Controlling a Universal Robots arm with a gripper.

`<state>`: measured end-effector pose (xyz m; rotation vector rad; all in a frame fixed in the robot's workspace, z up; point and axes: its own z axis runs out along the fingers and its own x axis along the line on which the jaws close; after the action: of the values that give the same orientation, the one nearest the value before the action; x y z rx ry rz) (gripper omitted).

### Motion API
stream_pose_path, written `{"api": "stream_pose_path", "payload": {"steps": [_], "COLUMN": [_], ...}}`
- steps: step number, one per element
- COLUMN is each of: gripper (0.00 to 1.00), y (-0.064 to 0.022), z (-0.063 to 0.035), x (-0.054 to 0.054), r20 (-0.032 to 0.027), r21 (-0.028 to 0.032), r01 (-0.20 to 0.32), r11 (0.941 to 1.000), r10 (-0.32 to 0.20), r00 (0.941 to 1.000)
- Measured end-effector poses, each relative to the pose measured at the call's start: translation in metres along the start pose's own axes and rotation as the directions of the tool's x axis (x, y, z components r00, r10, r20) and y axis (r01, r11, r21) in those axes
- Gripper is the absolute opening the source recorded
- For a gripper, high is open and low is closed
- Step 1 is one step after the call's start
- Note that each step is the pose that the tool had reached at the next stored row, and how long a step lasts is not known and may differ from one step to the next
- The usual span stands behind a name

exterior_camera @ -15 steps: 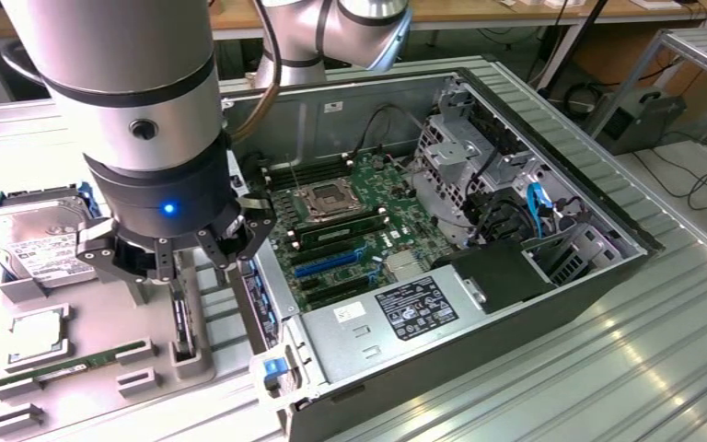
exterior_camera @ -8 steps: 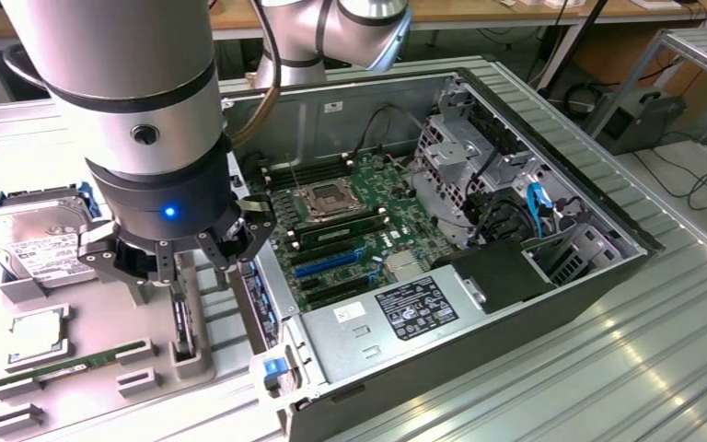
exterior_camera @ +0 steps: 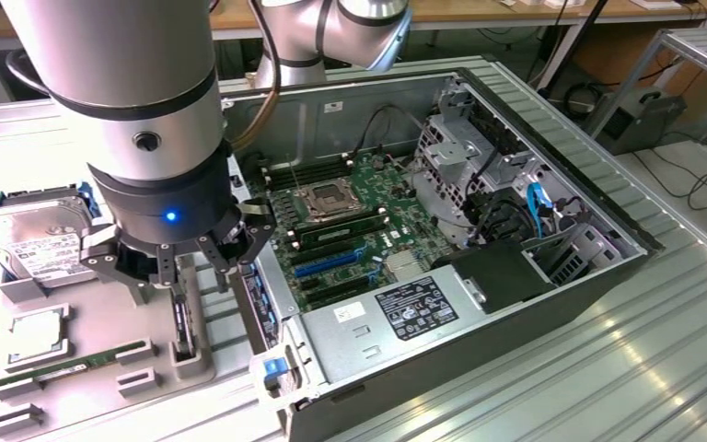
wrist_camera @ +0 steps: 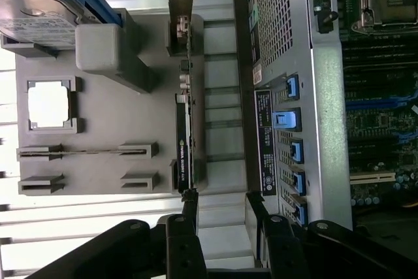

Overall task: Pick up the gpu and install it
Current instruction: 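Pick up the gpu and move the gpu toward the slot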

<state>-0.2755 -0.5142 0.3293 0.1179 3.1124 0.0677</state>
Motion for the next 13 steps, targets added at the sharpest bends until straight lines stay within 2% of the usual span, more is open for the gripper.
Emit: {"api": "stream_pose_path", "payload": {"steps": [13], "gripper": [0.42], "y": [0.0016], "z": [0.0071], "x": [0.0023], "r20": [0.0000], "r21": [0.0000], "r01": [0.000], "r11": [1.0000], "r10": [0.000], "r00": [1.0000]}}
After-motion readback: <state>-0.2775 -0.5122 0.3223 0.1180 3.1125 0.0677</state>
